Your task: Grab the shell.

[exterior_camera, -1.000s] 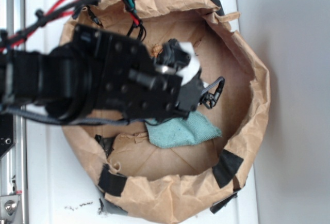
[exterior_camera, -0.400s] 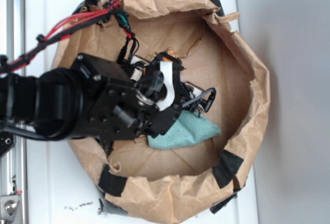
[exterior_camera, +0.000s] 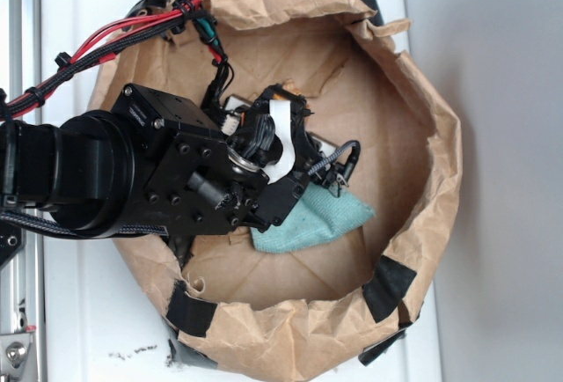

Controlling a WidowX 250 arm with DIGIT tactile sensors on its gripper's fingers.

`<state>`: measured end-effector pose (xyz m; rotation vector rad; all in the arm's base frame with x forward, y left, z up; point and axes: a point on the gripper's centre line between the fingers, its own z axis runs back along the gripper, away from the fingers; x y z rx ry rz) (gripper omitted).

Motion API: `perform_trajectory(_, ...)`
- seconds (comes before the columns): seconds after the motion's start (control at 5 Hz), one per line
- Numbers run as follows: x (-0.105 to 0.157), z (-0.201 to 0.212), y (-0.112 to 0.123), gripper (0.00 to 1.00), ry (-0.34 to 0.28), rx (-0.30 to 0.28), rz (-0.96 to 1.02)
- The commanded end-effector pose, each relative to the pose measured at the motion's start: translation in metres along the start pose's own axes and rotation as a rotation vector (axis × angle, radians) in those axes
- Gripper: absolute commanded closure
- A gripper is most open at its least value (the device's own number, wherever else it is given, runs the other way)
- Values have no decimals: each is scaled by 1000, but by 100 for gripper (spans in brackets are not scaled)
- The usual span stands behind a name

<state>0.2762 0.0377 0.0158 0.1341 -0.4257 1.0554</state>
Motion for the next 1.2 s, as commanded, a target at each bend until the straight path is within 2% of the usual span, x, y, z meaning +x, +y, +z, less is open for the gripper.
perform_trajectory(0.0, 12, 27, -3, 100, 48, -64, -23)
perform_trajectory(0.2, 36, 66, -8, 100, 175, -108, -30)
perform_trajectory(0.4, 69, 90, -9, 100, 311, -182, 68)
perform_trajectory(0.6, 77, 102, -9, 100, 322, -229, 46)
perform_trajectory(0.8, 73, 104, -5, 100, 316, -271, 21)
perform_trajectory(1.0, 66, 103, -2, 70, 252, -294, -12)
